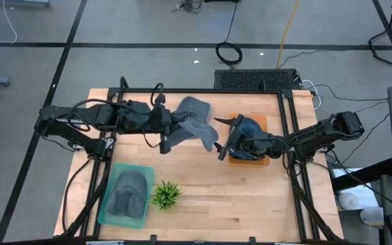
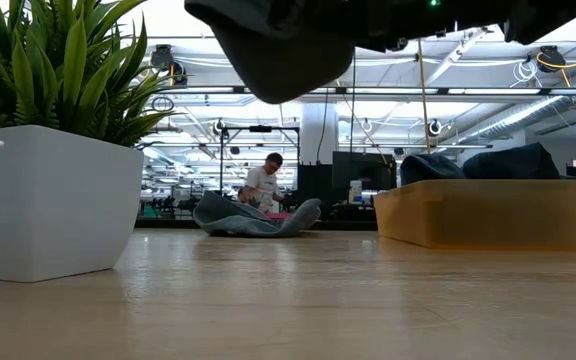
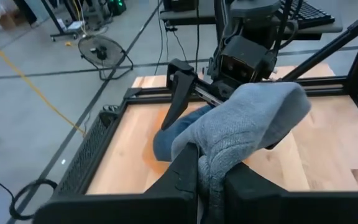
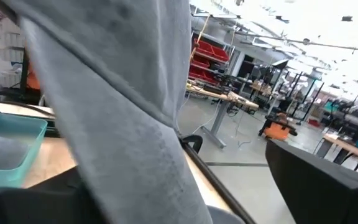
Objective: Pick & Place hat
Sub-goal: Put the bottom gray cap into the green bin
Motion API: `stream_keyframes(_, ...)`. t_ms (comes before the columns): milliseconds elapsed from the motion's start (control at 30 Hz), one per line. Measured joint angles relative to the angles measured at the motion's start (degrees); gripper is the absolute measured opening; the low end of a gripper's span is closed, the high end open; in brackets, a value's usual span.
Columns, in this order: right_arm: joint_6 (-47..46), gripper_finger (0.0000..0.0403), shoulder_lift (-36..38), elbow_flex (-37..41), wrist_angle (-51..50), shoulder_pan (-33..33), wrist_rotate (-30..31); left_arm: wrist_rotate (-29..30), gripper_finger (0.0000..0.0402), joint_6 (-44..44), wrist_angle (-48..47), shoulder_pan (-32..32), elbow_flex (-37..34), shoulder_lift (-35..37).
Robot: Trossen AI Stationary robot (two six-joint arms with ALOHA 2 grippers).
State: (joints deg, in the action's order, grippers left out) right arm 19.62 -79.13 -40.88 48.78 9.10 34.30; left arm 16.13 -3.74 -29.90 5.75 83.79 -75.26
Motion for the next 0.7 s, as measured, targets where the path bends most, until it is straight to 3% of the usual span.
stream_keyframes(367, 4.06, 0.0366, 1.55, 0.0, 6.83, 0.0, 0.4, 5.43, 0.0018, -4.24, -0.35, 1.57, 1.18, -0.02)
stream_keyframes(700, 0.56, 0.0366, 8.76, 0.0, 1.74, 0.0, 6.32, 12.47, 0.0018, -7.98, -1.88, 1.91, 1.18, -0.02)
